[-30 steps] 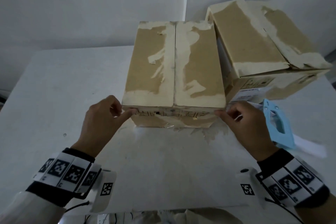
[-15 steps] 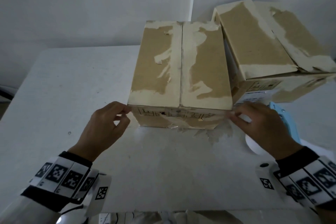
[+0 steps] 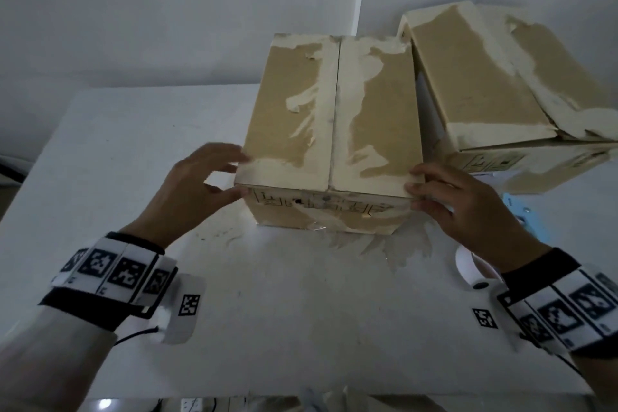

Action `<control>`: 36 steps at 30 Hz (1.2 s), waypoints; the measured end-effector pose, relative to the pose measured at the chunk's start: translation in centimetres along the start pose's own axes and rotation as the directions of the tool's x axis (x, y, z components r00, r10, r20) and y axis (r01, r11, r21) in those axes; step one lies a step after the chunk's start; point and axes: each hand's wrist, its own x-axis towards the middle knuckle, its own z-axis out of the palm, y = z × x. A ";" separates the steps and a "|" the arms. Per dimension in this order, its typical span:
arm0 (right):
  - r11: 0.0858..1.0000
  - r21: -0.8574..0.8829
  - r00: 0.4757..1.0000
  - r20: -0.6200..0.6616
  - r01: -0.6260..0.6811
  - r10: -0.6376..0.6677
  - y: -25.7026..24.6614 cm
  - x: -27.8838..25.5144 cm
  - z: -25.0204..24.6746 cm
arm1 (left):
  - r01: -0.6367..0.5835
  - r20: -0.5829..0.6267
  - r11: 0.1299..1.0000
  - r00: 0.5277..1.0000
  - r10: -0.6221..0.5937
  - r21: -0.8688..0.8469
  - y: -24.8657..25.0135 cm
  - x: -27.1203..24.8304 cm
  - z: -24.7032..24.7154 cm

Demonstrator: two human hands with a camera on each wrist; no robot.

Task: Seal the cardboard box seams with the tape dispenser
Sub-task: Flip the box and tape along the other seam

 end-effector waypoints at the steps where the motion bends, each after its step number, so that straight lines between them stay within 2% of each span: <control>1: 1.000 0.000 1.000 0.004 -0.005 0.005 0.0 0.1 0.2 | -0.034 0.021 0.999 0.999 0.034 -0.016 -0.1 0.2 -0.1; 8: 0.999 -0.046 0.999 -0.027 0.021 -0.023 0.4 0.6 0.7 | -0.177 0.012 0.984 0.984 0.178 -0.035 -0.9 0.7 -0.2; 13: 0.998 -0.038 0.998 -0.030 0.048 -0.049 0.5 0.8 0.6 | -0.190 0.062 0.982 0.980 0.189 0.013 -1.0 1.4 -0.1; 19: 0.997 -0.028 0.997 -0.007 0.076 -0.077 0.8 1.1 0.4 | -0.220 0.129 0.960 0.972 0.199 0.176 -0.8 2.0 -0.4; 22: 0.996 -0.037 0.996 0.037 0.082 -0.080 1.0 1.3 0.3 | -0.193 0.139 0.970 0.975 0.173 0.145 -0.8 2.3 -0.4; 26: 1.000 0.000 0.998 0.064 0.020 -0.020 0.9 1.6 0.3 | -0.150 0.122 0.980 0.984 0.134 0.133 -0.7 2.4 -0.4; 29: 0.999 0.034 0.997 0.077 -0.013 0.010 0.6 1.5 0.2 | -0.157 0.138 0.967 0.982 0.131 0.199 0.3 2.2 0.0; 34: 0.963 0.191 0.981 0.042 -0.192 0.188 -0.2 1.3 -0.6 | -0.139 0.184 0.964 0.978 0.098 0.226 0.3 1.9 0.2; 36: 0.952 0.187 0.970 0.061 -0.243 0.235 -0.3 1.6 -0.3 | -0.123 0.181 0.974 0.980 0.088 0.193 0.0 1.6 0.0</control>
